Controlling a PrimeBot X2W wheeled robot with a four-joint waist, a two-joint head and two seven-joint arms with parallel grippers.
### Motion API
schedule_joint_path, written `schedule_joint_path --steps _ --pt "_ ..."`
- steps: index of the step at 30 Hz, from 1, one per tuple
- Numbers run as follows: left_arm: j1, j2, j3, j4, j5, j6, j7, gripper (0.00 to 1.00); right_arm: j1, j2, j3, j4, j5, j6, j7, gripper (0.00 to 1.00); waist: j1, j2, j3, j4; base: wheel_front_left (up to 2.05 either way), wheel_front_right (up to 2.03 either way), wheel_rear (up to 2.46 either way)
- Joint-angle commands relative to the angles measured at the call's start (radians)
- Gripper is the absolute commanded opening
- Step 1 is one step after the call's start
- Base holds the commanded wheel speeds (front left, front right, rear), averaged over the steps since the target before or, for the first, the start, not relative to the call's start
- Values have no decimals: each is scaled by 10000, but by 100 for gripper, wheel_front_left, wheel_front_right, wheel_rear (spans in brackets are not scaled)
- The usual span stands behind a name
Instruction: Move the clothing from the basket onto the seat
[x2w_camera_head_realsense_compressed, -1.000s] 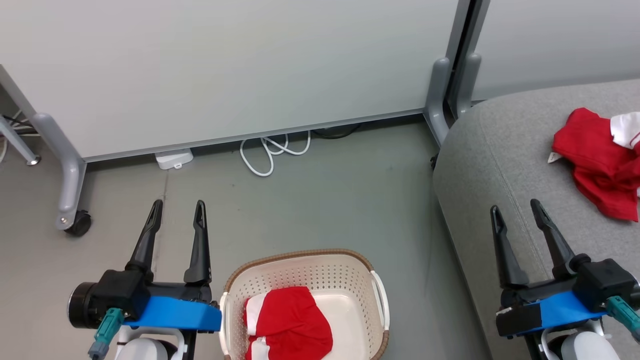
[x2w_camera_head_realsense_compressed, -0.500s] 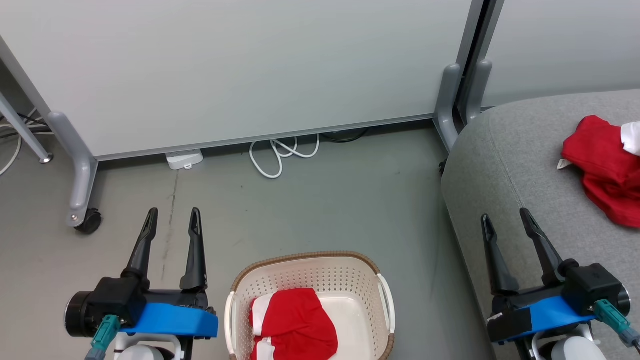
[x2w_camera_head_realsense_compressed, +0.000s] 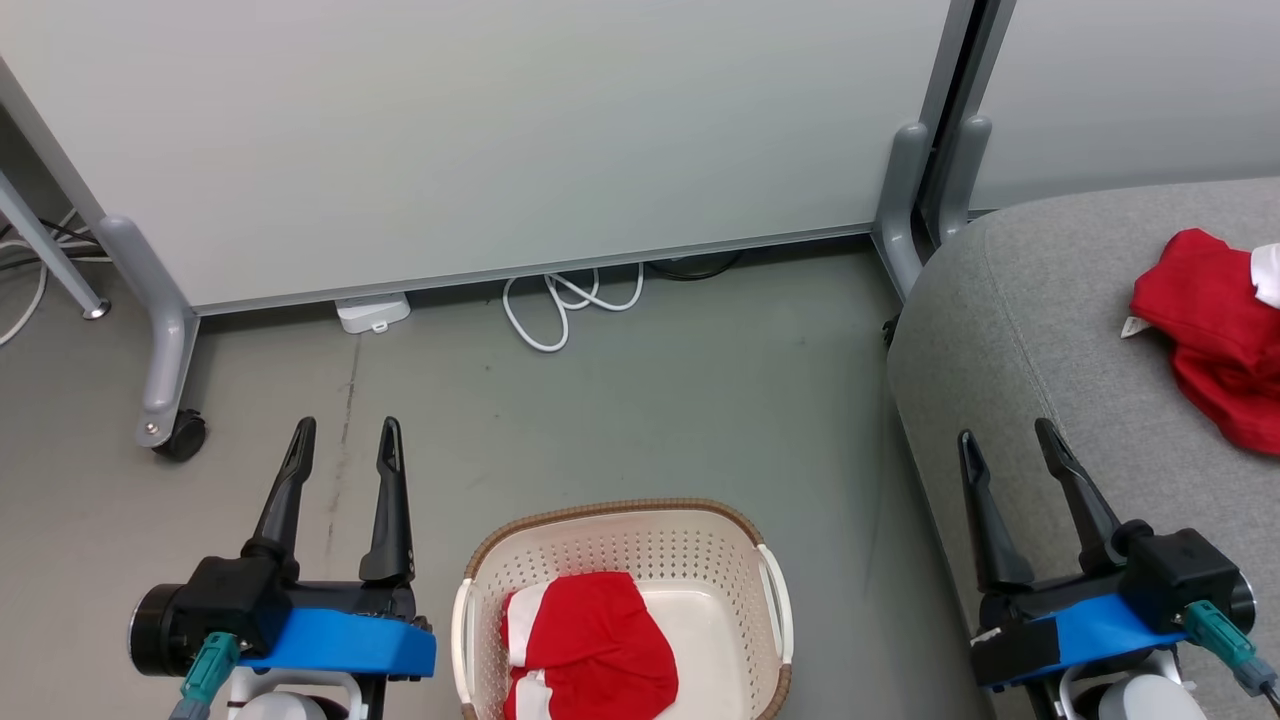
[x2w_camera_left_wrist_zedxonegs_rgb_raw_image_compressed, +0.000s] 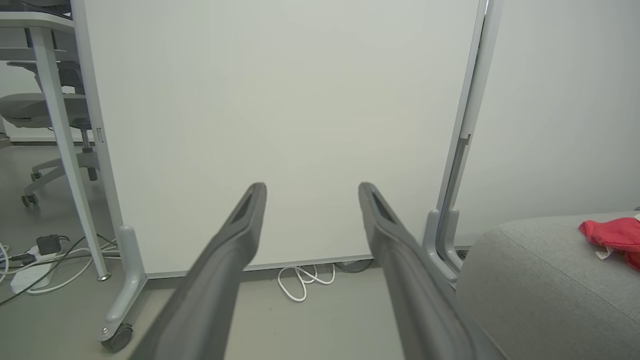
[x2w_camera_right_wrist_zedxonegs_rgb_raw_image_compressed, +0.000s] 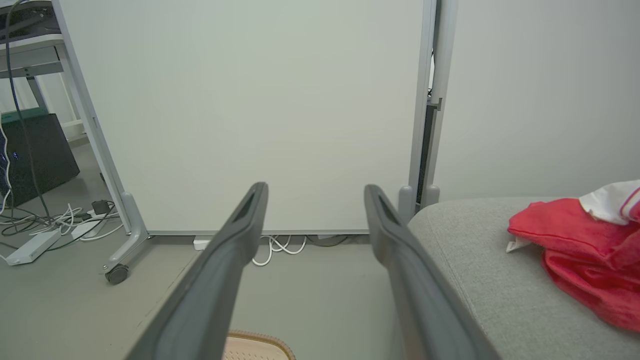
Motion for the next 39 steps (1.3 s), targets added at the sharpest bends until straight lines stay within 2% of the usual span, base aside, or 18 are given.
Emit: schedule_joint_path --steps 1,9,17,29,37,39 --pt "-30 -14 41 -44 56 -14 -26 100 73 23 19 8 50 1 -3 100 0 -1 11 -5 0 0 0" --pt "-505 -8 -398 269 251 -20 -28 100 -135 33 56 -52 72 1 -3 100 0 -1 233 -94 0 0 0" --pt "-2095 752 -1906 1594 121 -19 -28 100 -851 -113 195 -250 114 1 -3 100 0 -1 1118 -508 0 0 0" --pt "-5266 1948 -5152 4742 -238 -17 -25 100 -2693 -65 441 -754 185 1 -3 100 0 -1 3791 -1564 0 0 0" --pt "-7126 2194 -7804 7199 -699 -16 237 100 -3612 44 577 -1089 206 1 -2 100 0 -1 5329 -2125 0 0 0" --pt "-7343 2191 -8118 7393 -757 -16 242 100 -3707 61 582 -1127 219 1 -2 100 0 -1 5494 -2173 0 0 0"
